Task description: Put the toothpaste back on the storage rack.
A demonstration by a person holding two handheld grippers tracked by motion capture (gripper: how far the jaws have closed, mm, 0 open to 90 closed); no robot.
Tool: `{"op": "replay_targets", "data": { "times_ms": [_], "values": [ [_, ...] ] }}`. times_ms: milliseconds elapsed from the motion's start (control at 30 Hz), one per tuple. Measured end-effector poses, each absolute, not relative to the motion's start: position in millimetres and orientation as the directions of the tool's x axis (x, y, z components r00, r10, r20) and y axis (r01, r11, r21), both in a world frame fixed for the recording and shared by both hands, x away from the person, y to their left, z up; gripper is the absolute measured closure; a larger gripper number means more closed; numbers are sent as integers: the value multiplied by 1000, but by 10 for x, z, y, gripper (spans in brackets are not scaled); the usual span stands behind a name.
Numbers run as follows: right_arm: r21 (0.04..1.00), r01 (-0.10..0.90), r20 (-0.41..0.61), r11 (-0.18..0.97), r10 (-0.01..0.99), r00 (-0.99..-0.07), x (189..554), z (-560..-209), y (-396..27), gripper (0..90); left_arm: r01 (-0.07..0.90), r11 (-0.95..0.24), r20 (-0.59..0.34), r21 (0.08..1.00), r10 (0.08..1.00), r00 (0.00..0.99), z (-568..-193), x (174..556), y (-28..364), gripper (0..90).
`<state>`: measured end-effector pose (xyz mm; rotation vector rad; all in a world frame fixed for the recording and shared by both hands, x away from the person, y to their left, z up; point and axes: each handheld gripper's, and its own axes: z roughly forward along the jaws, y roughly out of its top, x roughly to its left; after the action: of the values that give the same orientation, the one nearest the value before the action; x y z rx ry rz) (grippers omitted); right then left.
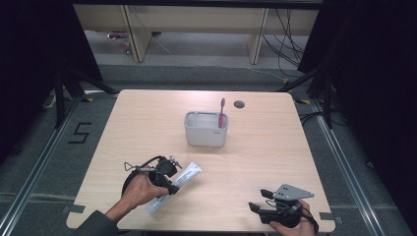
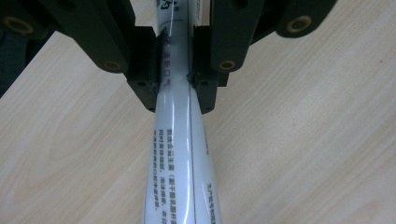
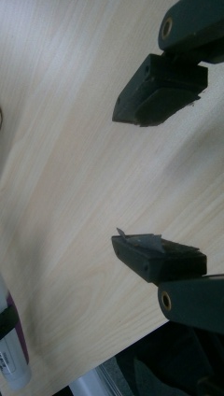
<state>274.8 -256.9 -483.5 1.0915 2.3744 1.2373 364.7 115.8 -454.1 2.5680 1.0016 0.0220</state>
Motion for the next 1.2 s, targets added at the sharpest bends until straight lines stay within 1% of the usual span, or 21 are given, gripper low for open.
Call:
{"op": "replay_targets", "data": {
  "times_ms": [33, 100, 200, 467, 500, 533, 733, 933, 1200],
  "values": [
    [780, 520, 134, 348, 719, -682, 2740, -4838, -2560, 347, 661, -659, -129, 358, 666, 734, -4525, 3645, 1157, 751],
    [784, 519, 135, 341, 722, -678, 2739, -4836, -2557, 348, 652, -658, -130, 377, 659, 741, -4496, 3668, 1171, 751],
    [787, 502, 111, 359, 718, -688, 2749, -4832, -2574, 348, 658, -629, -136, 413, 672, 728, -4458, 3683, 1175, 750],
    [789, 499, 108, 358, 719, -686, 2754, -4840, -2573, 347, 642, -573, -143, 510, 679, 720, -4331, 3741, 1234, 750],
    [790, 499, 110, 356, 719, -687, 2753, -4841, -2573, 348, 641, -541, -152, 544, 688, 710, -4299, 3755, 1250, 751],
    [790, 499, 109, 357, 718, -687, 2754, -4841, -2573, 348, 641, -541, -152, 544, 688, 710, -4299, 3755, 1250, 751],
    [786, 502, 111, 360, 716, -689, 2755, -4839, -2575, 348, 620, -415, -182, 666, 715, 674, -4205, 3789, 1299, 751],
    [787, 501, 111, 360, 717, -689, 2755, -4839, -2576, 348, 589, -333, -200, 737, 724, 660, -4126, 3817, 1323, 751],
    [787, 502, 113, 358, 717, -688, 2753, -4838, -2583, 348, 551, -262, -205, 793, 736, 645, -3964, 3893, 1383, 751]
  ]
}}
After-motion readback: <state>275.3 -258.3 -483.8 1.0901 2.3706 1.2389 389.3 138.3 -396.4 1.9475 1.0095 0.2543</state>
